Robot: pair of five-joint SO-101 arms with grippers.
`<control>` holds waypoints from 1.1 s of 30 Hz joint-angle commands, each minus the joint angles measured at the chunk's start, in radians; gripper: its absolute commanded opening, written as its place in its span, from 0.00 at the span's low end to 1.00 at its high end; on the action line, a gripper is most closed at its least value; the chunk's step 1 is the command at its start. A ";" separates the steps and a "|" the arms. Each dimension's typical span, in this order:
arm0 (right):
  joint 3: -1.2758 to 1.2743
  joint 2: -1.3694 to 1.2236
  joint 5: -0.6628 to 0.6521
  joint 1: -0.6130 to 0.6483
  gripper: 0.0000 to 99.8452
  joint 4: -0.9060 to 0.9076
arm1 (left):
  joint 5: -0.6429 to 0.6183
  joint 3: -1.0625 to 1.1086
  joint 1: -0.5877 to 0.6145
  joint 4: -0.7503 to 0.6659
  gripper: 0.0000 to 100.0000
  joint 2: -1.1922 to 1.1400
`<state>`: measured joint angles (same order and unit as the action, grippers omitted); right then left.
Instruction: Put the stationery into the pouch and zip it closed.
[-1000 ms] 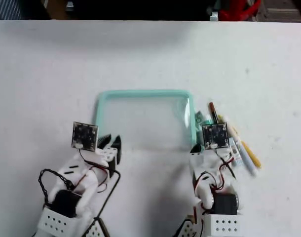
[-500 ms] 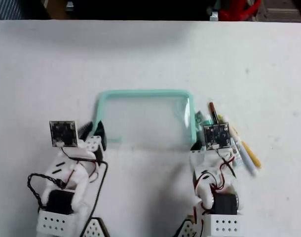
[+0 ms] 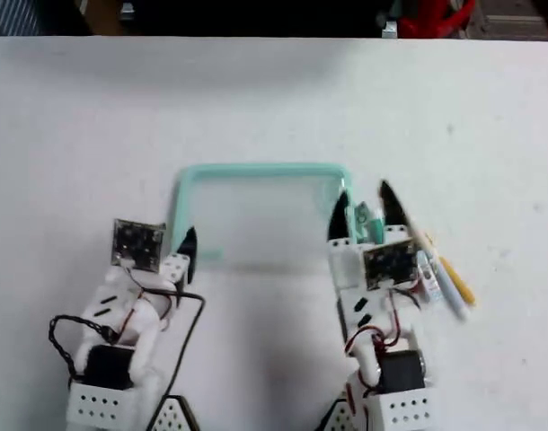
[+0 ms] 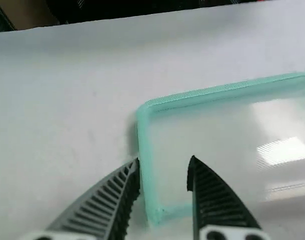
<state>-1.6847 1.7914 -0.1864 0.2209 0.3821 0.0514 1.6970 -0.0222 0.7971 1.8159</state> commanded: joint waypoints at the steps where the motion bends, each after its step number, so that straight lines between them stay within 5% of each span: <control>1: -0.006 0.001 0.003 0.048 0.20 0.028 | 0.049 -0.003 0.012 0.015 0.18 0.004; 8: -0.006 0.001 -0.071 -0.122 0.34 0.160 | 0.146 -0.003 0.002 0.041 0.18 0.004; 15: -0.006 0.001 -0.218 -0.120 0.21 0.220 | 0.166 -0.003 0.010 0.046 0.18 0.004; 27: 0.008 -0.001 -0.221 -0.051 0.21 0.285 | 0.164 -0.094 0.010 0.132 0.18 0.002; 33: 0.232 -0.214 -0.133 0.024 0.21 0.441 | 0.166 -0.100 0.008 0.132 0.18 0.001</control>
<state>-1.6111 1.7346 -0.3751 0.1995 0.7702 0.2079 1.6525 -0.0207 0.9306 1.8159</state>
